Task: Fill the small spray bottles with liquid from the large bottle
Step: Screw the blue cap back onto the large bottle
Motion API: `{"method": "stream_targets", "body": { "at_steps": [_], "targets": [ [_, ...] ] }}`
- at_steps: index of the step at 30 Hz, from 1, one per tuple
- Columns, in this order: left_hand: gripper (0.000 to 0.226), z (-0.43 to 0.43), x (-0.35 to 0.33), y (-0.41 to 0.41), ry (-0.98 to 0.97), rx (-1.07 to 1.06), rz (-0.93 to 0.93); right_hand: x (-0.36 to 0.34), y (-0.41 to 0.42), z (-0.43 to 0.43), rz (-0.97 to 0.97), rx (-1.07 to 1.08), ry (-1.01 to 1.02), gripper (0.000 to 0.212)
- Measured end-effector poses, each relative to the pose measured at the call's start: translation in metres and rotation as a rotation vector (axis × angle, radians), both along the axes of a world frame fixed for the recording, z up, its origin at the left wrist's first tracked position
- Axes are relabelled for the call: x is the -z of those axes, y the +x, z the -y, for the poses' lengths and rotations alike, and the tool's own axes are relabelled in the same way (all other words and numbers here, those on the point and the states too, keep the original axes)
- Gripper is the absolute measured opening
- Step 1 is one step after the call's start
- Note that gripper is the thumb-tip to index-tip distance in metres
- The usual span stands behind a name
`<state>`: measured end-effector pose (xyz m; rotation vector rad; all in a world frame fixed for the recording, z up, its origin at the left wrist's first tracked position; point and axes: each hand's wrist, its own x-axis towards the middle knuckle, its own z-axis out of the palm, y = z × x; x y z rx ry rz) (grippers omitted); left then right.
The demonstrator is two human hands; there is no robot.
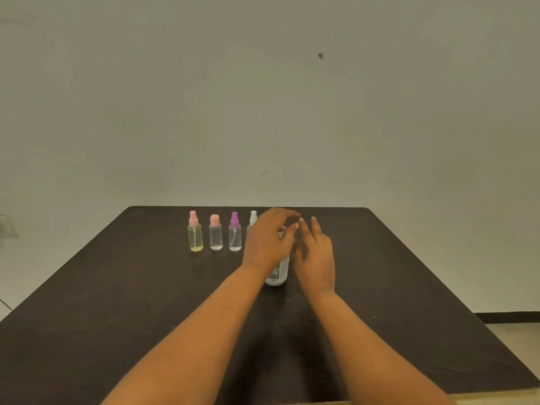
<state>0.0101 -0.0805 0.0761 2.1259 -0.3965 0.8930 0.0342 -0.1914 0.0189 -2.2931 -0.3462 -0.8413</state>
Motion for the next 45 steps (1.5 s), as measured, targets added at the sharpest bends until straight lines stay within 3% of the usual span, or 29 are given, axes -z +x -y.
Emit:
{"method": "stream_targets", "body": {
  "at_steps": [4,7,13,18,23,25,29,33,36,40,45],
  "targets": [
    [0.028,0.028,0.016,0.004,0.217,0.188,-0.194,0.018,0.000,0.026,-0.121,-0.056,0.060,0.013],
    [0.034,0.039,0.032,0.007,0.283,0.204,-0.322,0.024,-0.008,0.033,-0.243,-0.017,-0.021,0.009],
    [0.037,0.057,0.057,0.008,0.317,0.184,-0.454,0.029,-0.017,0.043,-0.425,0.056,-0.238,0.020],
    [0.038,0.059,0.061,0.007,0.325,0.177,-0.502,0.030,-0.015,0.046,-0.490,0.091,-0.178,0.021],
    [0.038,0.055,0.054,0.005,0.280,0.181,-0.452,0.023,-0.012,0.042,-0.460,0.091,-0.060,0.018],
    [0.038,0.053,0.047,0.004,0.236,0.173,-0.399,0.011,-0.014,0.036,-0.413,0.076,0.071,0.018],
    [0.039,0.043,0.023,0.004,0.095,0.165,-0.227,-0.030,-0.014,0.019,-0.352,-0.017,0.473,0.039],
    [0.039,0.028,-0.005,0.006,-0.079,0.144,-0.077,-0.069,-0.007,-0.002,-0.258,-0.106,0.544,0.031],
    [0.038,0.013,-0.022,0.011,-0.201,0.080,-0.008,-0.091,0.002,-0.017,-0.208,-0.146,0.452,0.023],
    [0.039,-0.011,-0.029,0.018,-0.276,-0.027,-0.032,-0.109,0.011,-0.028,-0.276,-0.211,0.242,0.022],
    [0.048,-0.033,-0.012,0.021,-0.207,0.017,-0.238,-0.111,0.013,-0.031,-0.371,-0.261,0.087,0.026]
  ]
}}
